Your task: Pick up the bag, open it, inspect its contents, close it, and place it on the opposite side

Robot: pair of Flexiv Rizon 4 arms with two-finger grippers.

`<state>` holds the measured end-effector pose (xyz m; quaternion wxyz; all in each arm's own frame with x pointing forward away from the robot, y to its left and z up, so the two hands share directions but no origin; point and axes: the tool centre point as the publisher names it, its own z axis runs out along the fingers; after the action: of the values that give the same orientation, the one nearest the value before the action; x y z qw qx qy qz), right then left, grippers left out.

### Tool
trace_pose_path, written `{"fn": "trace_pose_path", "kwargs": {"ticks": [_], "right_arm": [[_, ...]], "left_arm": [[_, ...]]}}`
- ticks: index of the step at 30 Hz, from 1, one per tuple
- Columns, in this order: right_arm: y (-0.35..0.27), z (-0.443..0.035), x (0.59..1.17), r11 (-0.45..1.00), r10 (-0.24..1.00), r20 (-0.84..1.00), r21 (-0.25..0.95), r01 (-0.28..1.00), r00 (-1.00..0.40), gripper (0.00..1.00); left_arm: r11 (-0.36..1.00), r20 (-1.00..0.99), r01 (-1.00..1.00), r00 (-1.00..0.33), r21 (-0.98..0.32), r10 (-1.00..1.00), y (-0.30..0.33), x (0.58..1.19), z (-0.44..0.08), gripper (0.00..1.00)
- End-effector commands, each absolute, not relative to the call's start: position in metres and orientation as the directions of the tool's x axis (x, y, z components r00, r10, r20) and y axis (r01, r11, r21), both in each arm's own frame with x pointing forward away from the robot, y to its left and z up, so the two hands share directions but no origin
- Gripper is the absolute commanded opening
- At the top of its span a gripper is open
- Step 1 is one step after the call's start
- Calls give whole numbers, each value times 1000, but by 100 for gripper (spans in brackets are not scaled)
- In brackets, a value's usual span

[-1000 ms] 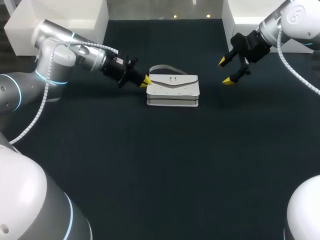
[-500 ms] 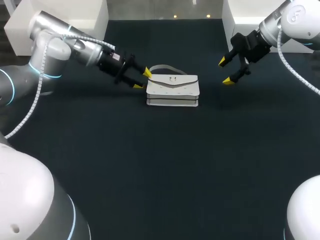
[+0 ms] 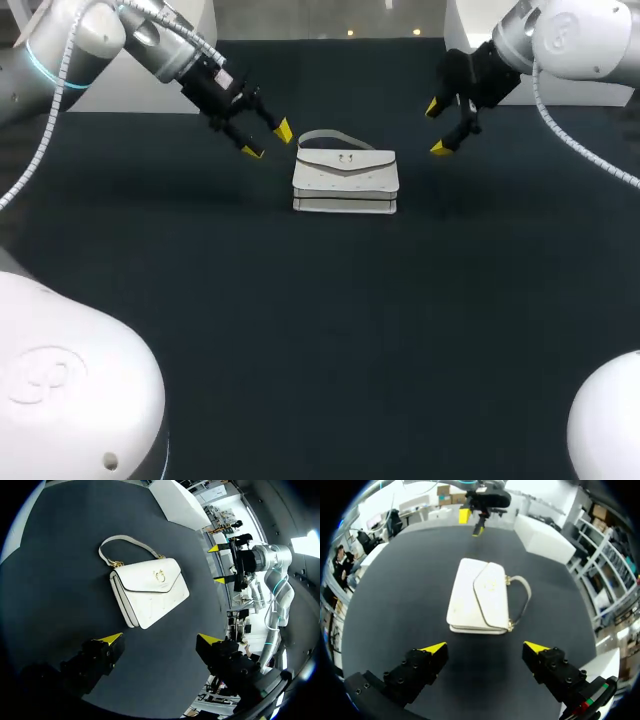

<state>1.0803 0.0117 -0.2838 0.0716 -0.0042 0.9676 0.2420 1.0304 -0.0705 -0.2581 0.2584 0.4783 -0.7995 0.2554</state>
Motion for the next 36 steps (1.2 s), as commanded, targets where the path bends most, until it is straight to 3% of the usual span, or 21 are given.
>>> {"fn": "trace_pose_path", "kwargs": {"ticks": [1,22,36], "right_arm": [[26,-281,1074,934,41,-179,357,-26,-983,100],[46,-277,1089,980,97,-280,193,43,-955,100],[52,-279,1096,978,169,-450,186,93,-877,100]], "left_arm": [[491,530,-857,-491,-153,-691,-59,1032,-227,100],[839,289,-512,-844,-183,-452,-35,1043,-195,100],[914,58,-246,-969,-323,-240,-36,1066,-188,100]]}}
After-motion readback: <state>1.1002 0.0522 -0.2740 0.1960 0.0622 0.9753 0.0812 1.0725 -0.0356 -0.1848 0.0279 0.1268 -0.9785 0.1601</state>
